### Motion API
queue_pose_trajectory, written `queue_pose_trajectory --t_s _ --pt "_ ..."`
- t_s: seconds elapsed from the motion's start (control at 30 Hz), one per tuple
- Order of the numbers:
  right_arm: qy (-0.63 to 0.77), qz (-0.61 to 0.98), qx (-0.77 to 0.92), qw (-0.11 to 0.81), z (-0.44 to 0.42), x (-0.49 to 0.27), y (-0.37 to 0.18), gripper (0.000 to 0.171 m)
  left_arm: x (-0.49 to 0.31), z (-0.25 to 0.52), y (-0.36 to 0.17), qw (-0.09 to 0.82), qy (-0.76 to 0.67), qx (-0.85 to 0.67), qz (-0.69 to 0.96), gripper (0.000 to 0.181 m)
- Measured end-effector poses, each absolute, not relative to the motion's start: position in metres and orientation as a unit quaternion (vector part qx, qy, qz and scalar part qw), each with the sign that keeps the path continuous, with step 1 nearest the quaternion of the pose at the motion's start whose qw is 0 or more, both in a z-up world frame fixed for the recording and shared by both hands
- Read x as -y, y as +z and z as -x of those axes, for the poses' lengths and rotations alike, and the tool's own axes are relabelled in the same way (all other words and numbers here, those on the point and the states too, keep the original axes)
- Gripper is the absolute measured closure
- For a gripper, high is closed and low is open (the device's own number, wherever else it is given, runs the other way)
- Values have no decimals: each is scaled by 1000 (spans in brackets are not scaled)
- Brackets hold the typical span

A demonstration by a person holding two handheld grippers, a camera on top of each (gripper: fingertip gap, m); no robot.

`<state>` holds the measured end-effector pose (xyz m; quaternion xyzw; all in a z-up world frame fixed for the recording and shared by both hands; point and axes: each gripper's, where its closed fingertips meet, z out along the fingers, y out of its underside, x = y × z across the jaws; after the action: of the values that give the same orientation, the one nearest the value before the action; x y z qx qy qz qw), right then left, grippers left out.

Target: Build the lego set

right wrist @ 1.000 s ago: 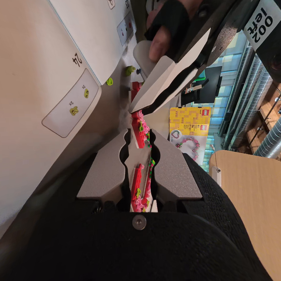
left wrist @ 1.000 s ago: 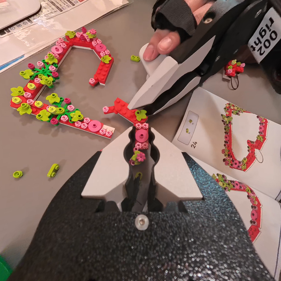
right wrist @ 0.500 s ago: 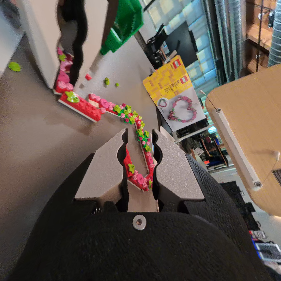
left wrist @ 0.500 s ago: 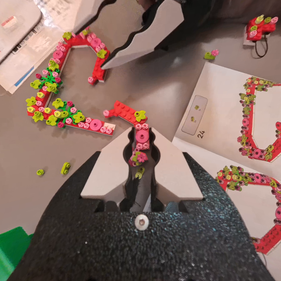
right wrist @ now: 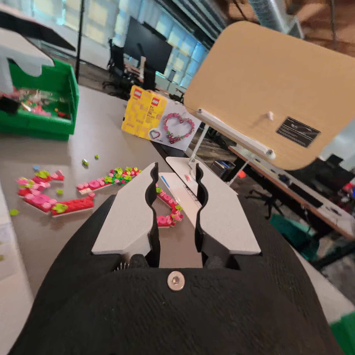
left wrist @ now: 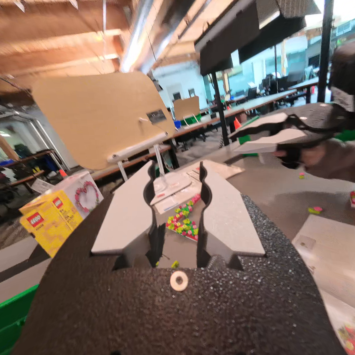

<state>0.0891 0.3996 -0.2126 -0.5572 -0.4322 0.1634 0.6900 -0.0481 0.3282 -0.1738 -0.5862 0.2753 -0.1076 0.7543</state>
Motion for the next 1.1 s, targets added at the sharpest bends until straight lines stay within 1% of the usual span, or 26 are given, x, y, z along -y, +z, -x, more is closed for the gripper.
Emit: queue_pose_trajectory --t_s 0.07,0.17,0.27,0.4,0.57,0.97,1.1 --pt "152 582 382 702 -109 -383 -209 135 -321 44 -168 774 -116 -270 560 138" --pt "97 613 327 713 -143 -359 -217 136 -312 30 -168 788 -138 -270 535 138" --pt "40 626 257 735 -179 -336 -220 138 -311 21 -178 793 -143 -271 526 138" --pt "20 616 200 761 -197 -314 -219 139 -314 12 -196 786 -139 -287 530 137" --pt "-10 613 222 758 -187 -318 -223 141 -322 0 -220 757 -137 -311 558 136" --pt "4 612 248 751 -171 -333 -230 141 -324 10 -216 767 -147 -290 553 132" --pt "27 609 257 750 -166 -336 -232 141 -327 20 -210 786 -122 -259 547 115"
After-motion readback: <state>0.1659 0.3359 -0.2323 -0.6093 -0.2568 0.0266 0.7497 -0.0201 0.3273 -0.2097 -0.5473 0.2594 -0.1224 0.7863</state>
